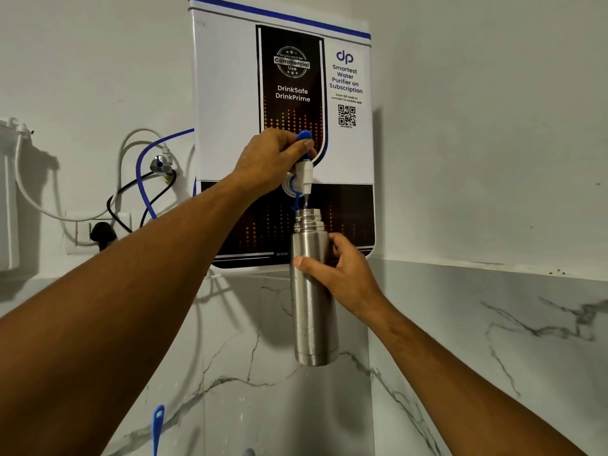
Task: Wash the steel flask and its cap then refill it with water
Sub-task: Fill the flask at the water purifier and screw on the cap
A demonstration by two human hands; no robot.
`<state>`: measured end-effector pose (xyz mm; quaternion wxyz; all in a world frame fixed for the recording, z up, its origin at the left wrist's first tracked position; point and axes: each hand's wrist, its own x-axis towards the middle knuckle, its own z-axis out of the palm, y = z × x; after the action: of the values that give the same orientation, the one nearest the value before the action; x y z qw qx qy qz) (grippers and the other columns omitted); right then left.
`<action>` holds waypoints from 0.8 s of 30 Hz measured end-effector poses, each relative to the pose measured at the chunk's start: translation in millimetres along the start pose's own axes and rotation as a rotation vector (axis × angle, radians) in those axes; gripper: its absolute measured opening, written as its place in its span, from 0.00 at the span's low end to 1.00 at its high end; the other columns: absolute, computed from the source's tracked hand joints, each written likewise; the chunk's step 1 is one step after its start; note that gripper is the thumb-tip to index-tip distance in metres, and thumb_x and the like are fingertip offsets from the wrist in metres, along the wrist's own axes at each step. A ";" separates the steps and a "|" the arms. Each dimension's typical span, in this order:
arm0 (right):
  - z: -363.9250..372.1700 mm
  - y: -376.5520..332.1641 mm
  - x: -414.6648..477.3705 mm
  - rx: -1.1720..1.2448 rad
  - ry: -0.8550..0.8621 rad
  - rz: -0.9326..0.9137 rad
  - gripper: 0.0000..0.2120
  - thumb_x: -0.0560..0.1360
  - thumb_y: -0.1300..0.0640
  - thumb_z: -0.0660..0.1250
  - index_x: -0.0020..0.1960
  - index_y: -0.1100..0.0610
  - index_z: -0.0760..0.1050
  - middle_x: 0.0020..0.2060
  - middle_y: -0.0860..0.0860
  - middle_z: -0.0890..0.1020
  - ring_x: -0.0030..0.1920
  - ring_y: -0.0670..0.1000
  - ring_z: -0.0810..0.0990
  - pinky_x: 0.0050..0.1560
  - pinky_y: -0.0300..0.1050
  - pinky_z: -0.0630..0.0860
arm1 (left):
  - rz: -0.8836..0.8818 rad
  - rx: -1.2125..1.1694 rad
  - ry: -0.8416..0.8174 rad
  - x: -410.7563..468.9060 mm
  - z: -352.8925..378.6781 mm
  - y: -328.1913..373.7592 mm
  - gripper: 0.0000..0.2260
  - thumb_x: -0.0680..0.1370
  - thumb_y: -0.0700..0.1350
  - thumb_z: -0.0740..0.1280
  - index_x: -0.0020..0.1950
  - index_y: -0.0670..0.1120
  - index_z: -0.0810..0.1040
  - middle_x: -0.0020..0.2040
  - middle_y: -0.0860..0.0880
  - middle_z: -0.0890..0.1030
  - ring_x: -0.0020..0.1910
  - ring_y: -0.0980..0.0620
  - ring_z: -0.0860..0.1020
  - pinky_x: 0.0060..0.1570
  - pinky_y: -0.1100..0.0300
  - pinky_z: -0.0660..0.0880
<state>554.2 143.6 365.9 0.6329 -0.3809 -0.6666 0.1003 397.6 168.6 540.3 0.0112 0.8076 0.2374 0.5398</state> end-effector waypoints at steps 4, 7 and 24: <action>0.3 0.6 -0.4 0.007 0.004 0.002 0.25 0.72 0.48 0.79 0.65 0.49 0.73 0.55 0.46 0.83 0.52 0.46 0.85 0.51 0.44 0.84 | 0.002 0.005 0.002 -1.2 0.2 0.2 0.15 0.85 0.54 0.64 0.57 0.47 0.86 0.52 0.49 0.86 0.53 0.48 0.83 0.61 0.45 0.80; 0.3 1.3 -0.1 -0.001 0.004 0.005 0.26 0.72 0.47 0.79 0.65 0.49 0.73 0.55 0.45 0.83 0.52 0.47 0.85 0.52 0.45 0.84 | 0.002 0.002 0.006 -1.7 0.3 -0.1 0.14 0.85 0.54 0.64 0.57 0.48 0.86 0.52 0.49 0.86 0.53 0.48 0.83 0.61 0.45 0.80; 0.2 1.4 0.2 -0.005 0.006 0.006 0.25 0.72 0.48 0.79 0.65 0.48 0.73 0.55 0.46 0.83 0.52 0.48 0.85 0.52 0.47 0.85 | 0.005 -0.002 0.006 -0.8 1.3 -1.5 0.14 0.85 0.54 0.64 0.56 0.47 0.86 0.51 0.50 0.86 0.52 0.49 0.83 0.60 0.46 0.81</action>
<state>554.5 144.8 365.2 0.6334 -0.3848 -0.6639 0.0995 397.9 169.9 538.6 0.0099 0.8065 0.2348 0.5425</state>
